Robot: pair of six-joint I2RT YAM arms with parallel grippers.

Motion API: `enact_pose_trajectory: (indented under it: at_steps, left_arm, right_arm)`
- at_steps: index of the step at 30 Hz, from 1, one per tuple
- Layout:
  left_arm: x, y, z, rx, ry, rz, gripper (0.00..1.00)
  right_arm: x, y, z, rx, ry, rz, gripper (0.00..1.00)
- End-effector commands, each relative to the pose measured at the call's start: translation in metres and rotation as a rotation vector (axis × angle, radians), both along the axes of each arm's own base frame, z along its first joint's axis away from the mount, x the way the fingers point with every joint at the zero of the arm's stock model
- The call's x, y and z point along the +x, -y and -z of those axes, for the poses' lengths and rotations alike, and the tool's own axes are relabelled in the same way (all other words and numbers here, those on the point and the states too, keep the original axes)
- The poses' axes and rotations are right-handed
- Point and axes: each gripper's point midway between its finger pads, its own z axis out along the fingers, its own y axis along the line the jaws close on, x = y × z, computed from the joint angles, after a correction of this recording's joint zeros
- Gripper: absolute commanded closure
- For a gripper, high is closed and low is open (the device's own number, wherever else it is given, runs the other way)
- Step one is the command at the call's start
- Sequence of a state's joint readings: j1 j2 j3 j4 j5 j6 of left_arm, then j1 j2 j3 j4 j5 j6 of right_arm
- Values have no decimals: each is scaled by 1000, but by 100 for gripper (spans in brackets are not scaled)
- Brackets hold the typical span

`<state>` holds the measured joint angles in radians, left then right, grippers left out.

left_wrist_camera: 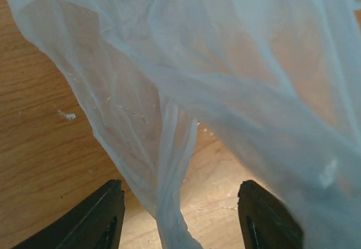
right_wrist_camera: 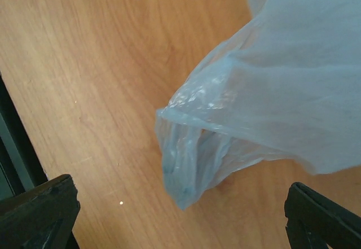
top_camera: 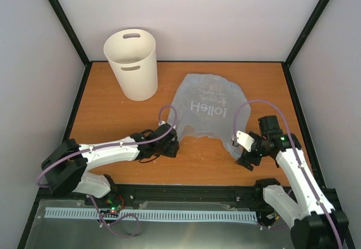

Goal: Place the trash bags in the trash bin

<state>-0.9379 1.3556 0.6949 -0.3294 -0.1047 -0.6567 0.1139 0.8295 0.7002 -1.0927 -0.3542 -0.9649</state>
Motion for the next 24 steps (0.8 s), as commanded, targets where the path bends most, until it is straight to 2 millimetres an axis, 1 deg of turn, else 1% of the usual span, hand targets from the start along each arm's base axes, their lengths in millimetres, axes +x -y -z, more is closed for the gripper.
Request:
enact_pose_trajectory:
  at_steps: [1, 2, 4, 5, 7, 8, 10, 12, 14, 15, 17, 19, 22, 23, 24]
  left_arm:
    - [11, 10, -5, -19, 38, -12, 48]
    - [11, 10, -5, -22, 36, -13, 54]
    - [12, 9, -9, -14, 34, -30, 69]
    - [12, 9, -12, -13, 33, -28, 73]
    - [13, 7, -23, -8, 33, -41, 80]
    - [14, 7, -33, -27, 50, -51, 82]
    - [18, 6, -47, -49, 79, -69, 85]
    - [23, 7, -61, -65, 116, -79, 92]
    - [30, 10, -66, -59, 153, -68, 97]
    - [33, 9, -64, -41, 165, -73, 99]
    - [37, 8, -57, -19, 167, -96, 99]
    - [35, 11, -49, -44, 159, -90, 99]
    - [25, 18, -42, -101, 163, -7, 99]
    - [24, 16, -40, -94, 168, -2, 99]
    - [27, 17, -45, -107, 193, -2, 99]
  right_arm:
    - [4, 3, 17, -48, -35, -43, 1]
    - [6, 2, 17, -43, -47, -45, 0]
    - [8, -3, 14, -22, -77, -56, 0]
    - [9, -4, 15, -18, -99, -58, 0]
    - [11, -10, 18, 8, -151, -66, 1]
    - [13, -12, 21, 16, -175, -60, 2]
    - [20, -15, 32, 26, -214, -39, 4]
    - [33, -16, 35, 33, -205, 5, 4]
    - [44, -15, 36, 26, -186, 32, 6]
    - [47, -14, 36, 21, -176, 39, 6]
    - [56, -12, 36, 8, -144, 57, 6]
    - [63, -12, 36, 7, -113, 65, 6]
    - [68, -7, 47, -22, -80, 77, 6]
    - [73, -2, 52, -46, -62, 99, 6]
    - [76, 1, 56, -63, -58, 115, 6]
